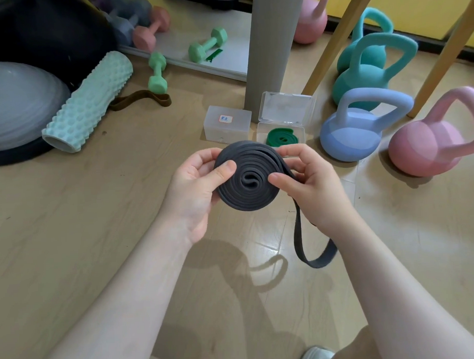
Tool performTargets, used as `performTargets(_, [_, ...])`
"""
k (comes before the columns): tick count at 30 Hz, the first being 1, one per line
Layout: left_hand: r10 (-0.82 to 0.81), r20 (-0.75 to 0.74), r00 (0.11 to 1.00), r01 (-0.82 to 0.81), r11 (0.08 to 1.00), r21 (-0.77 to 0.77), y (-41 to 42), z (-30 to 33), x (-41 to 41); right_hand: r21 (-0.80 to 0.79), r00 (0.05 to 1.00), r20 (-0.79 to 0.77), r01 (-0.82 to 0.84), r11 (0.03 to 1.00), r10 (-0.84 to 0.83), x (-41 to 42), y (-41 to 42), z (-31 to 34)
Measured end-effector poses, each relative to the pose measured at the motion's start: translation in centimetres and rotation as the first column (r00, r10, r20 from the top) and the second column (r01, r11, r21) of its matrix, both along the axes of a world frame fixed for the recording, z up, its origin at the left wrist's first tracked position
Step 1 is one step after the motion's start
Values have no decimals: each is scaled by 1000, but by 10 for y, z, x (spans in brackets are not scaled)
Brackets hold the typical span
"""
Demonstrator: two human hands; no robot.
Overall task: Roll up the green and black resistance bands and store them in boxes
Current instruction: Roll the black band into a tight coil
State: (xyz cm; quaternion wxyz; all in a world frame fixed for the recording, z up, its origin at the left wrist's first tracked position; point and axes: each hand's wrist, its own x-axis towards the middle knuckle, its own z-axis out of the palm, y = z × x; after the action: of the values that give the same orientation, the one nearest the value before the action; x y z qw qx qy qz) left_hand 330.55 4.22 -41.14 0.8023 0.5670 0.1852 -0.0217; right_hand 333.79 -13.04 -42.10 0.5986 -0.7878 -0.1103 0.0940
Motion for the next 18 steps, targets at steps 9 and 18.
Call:
performTargets(9, [-446, -218, 868, 492, 713, 499, 8, -7, -3, -387, 955, 130, -199, 900, 267, -2, -1, -13])
performTargets(18, [-379, -27, 925, 321, 741, 589, 7, -5, -1, -267, 971, 81, -196, 944, 224, -1, 2, -4])
